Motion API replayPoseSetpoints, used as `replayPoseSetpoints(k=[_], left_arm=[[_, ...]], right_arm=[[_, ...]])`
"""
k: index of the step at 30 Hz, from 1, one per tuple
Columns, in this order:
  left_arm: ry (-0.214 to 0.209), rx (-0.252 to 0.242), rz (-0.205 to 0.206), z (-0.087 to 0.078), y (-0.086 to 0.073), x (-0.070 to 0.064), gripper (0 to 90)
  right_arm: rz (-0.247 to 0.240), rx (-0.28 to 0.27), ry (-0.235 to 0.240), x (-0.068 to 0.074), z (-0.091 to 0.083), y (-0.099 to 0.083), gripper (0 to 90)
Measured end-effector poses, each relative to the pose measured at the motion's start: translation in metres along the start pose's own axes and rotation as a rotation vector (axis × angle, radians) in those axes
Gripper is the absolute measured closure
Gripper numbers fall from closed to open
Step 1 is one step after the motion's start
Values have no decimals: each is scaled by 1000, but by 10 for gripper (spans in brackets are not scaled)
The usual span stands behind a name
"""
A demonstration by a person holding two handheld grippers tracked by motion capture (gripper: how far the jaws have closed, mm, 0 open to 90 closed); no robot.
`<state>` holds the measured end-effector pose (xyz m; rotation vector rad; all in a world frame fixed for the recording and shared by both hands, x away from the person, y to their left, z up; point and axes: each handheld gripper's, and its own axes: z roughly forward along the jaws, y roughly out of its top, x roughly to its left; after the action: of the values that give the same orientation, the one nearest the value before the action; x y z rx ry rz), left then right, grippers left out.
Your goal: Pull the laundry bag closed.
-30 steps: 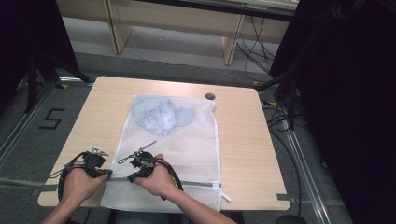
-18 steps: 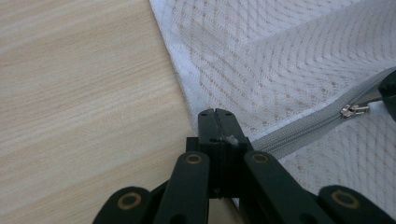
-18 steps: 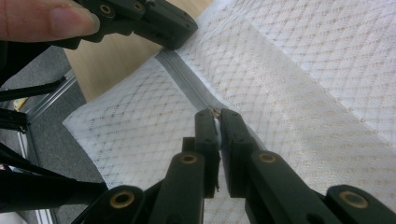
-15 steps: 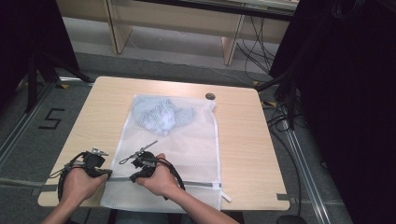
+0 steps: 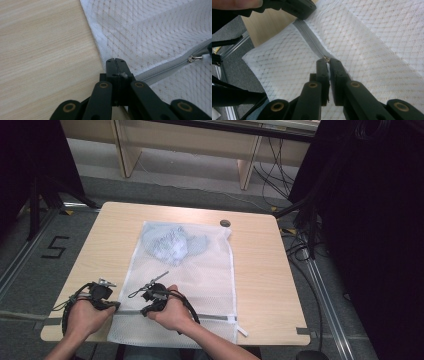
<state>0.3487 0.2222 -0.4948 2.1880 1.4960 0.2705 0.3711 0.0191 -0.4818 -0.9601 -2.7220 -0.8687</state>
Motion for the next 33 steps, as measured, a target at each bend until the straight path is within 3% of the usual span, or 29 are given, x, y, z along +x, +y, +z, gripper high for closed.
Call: replayPoseSetpoints(k=[3, 10, 13, 15, 20, 22, 23, 27, 30, 33], left_arm=[[-6, 18, 19, -2, 0, 0, 897], [-6, 17, 16, -2, 1, 0, 898], [-7, 17, 15, -2, 1, 0, 898], [-5, 16, 15, -1, 1, 0, 898], [-8, -4, 15, 0, 0, 1, 897], [-1, 4, 1, 0, 0, 0, 897], [-9, 20, 19, -2, 1, 1, 897], [-6, 16, 15, -1, 1, 0, 897], [-4, 19, 23, -2, 1, 1, 897], [-7, 18, 16, -2, 1, 0, 897]], right_arm=[[1, -3, 2, 0, -1, 0, 870], [-16, 6, -26, -4, -6, -2, 871], [-20, 4, -18, -4, -6, -3, 870], [5, 6, -13, -2, -6, -3, 870], [-7, 2, -10, -4, -7, -4, 870], [-16, 2, -10, -5, -8, -5, 870], [-27, 1, -11, -5, -8, -5, 870], [-1, 2, -16, -4, -10, -6, 870], [-29, -3, -41, -4, -11, -7, 870], [-27, -2, -37, -4, -12, -8, 870]])
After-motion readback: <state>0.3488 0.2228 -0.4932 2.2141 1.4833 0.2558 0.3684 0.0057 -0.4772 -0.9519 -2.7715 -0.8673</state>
